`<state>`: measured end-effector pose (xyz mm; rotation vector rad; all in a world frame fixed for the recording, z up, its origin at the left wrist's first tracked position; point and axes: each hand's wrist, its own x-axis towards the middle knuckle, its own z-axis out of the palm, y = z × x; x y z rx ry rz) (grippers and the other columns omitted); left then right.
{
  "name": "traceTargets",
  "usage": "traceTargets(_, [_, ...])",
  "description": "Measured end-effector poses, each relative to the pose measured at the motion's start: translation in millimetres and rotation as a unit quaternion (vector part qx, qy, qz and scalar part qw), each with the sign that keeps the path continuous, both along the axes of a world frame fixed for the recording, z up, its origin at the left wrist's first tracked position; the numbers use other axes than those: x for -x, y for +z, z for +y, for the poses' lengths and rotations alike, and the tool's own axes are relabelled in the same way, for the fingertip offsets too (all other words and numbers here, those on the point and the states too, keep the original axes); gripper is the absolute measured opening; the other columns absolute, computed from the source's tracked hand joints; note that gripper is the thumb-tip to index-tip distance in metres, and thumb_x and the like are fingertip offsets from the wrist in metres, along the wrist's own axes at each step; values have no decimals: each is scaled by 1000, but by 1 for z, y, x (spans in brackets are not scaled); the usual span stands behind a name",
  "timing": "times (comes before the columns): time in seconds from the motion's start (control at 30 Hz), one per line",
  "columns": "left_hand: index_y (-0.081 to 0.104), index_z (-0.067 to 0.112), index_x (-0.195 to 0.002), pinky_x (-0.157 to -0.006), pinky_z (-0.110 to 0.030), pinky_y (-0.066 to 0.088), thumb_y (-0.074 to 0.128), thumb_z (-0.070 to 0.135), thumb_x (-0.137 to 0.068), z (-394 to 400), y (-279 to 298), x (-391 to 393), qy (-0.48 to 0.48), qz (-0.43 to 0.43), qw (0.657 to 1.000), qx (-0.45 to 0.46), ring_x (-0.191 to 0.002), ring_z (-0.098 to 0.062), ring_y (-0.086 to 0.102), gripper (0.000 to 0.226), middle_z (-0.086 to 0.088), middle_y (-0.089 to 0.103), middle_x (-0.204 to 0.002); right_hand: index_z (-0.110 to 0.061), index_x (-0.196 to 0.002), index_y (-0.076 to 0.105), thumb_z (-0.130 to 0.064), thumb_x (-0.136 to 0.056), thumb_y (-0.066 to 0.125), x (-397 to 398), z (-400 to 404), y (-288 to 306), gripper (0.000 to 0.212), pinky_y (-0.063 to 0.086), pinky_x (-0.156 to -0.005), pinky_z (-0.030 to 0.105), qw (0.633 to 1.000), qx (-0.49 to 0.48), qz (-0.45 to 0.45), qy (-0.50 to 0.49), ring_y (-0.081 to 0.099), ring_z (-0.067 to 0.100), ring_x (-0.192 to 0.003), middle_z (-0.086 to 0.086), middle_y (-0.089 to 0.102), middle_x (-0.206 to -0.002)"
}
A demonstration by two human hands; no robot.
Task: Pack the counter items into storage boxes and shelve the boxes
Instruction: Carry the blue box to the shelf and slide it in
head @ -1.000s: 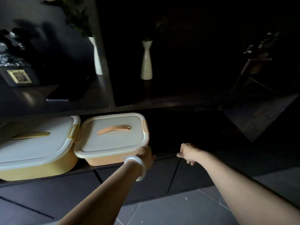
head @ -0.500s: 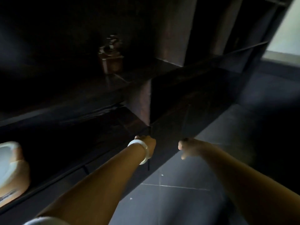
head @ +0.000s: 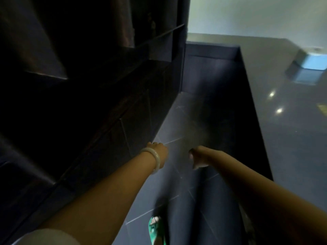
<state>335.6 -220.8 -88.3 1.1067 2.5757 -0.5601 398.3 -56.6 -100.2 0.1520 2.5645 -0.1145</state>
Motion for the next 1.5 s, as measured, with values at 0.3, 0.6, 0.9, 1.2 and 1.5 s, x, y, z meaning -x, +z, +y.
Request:
traceTargets(0.3, [52,13,-129,-90,-40,40,53,12,-92,173,-8,185,-115,3,993,16,-111,-32,54,38,-13,53,-127,-8,-125,60,-23,-83,72,156,161,5,46,45,-88,25,996,-28,-10,-88,59,25,-113,12,63,-123])
traceTargets(0.6, [47,12,-130,-91,-40,41,53,18,-93,347,-18,313,-179,-14,984,-4,-114,-33,53,39,-13,51,-129,-9,-126,59,-27,-83,72,267,329,1,48,47,-89,29,989,-16,-5,-145,58,27,-113,11,61,-124])
traceTargets(0.9, [43,13,-136,-99,-44,38,57,25,-93,555,-7,451,-196,-16,980,19,-122,-35,47,47,-14,46,-134,-7,-126,59,-24,-83,73,398,533,5,49,46,-88,28,987,6,-6,-159,58,27,-114,13,61,-125])
traceTargets(1.2, [40,16,-136,-99,-45,38,62,23,-89,725,-21,570,-223,-30,974,8,-120,-34,48,52,-13,46,-131,-5,-126,59,-25,-86,70,512,696,5,47,43,-94,28,983,17,-8,-183,55,27,-119,13,60,-127])
traceTargets(1.5, [36,18,-141,-101,-45,37,60,22,-91,933,-10,726,-313,-17,949,-26,-121,-32,47,55,-11,45,-134,-10,-127,56,-16,-82,73,632,880,-4,49,41,-87,26,927,53,99,-357,56,27,-116,11,60,-126])
